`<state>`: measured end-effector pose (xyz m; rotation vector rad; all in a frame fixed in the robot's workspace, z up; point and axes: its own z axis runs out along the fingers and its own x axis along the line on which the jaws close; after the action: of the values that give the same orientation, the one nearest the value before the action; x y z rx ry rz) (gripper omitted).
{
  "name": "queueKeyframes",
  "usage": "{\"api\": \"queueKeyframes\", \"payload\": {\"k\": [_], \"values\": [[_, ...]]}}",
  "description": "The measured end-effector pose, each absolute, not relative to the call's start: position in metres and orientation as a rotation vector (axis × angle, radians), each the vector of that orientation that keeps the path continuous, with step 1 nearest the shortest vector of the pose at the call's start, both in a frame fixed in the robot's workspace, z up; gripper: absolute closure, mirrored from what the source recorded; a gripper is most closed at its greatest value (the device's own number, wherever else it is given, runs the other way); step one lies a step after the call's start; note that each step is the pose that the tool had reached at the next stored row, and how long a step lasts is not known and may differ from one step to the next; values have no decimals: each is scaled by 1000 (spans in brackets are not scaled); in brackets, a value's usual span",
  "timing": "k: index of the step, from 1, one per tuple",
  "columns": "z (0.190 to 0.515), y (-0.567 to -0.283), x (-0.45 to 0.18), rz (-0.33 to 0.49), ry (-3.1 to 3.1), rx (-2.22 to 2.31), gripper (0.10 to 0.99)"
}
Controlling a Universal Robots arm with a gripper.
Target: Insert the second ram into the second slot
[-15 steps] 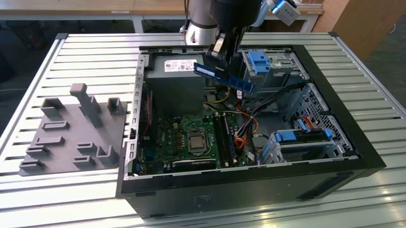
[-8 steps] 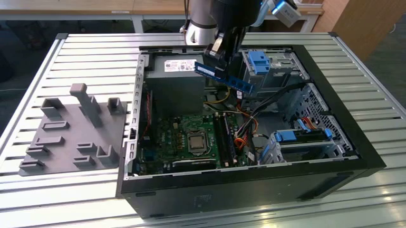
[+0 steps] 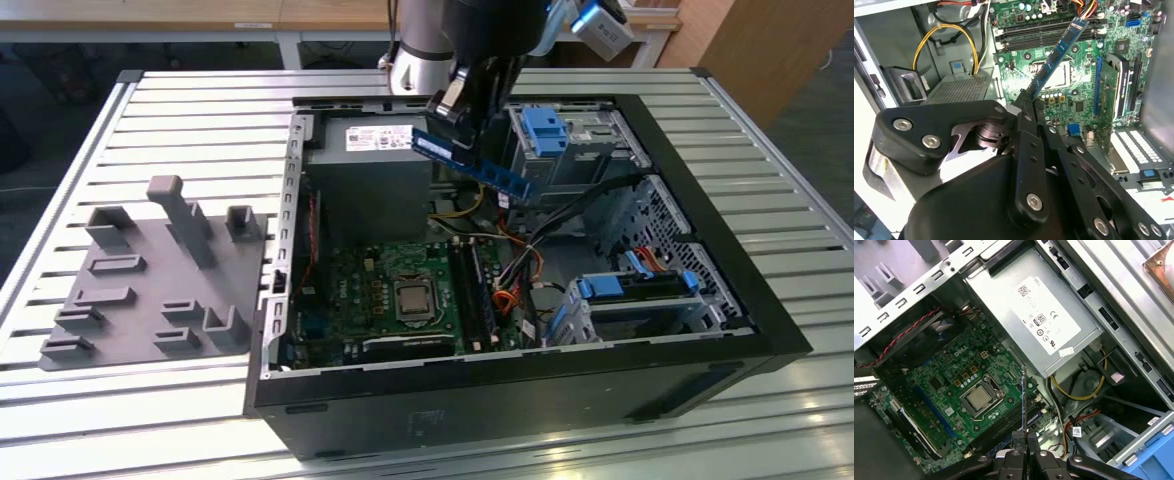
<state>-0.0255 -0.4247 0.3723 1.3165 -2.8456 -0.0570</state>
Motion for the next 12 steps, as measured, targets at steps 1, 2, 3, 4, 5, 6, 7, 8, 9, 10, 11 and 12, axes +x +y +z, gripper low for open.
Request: {"api": "queueKeyframes", "payload": {"k": [1,2,3,4,5,6,7,8,9,10,11,12], "values": [[372,-425,-25,-57,-2851,1304,957],[372,-425,-26,-57,-2857,1291,957],[372,-425,-26,-57,-2863,1278,957],[372,-425,-25,-57,-2869,1266,957],[372,-425,-26,-57,-2875,1253,957],[372,-425,-25,-57,-2881,1239,957],[372,-425,-26,-57,-2886,1227,957],[372,-425,-26,-57,-2893,1212,957],[372,-425,-26,-57,-2899,1199,957],[372,-425,-26,-57,-2904,1187,957],[372,-425,-26,-57,-2909,1174,957],[372,-425,-26,-57,-2914,1162,957]]}}
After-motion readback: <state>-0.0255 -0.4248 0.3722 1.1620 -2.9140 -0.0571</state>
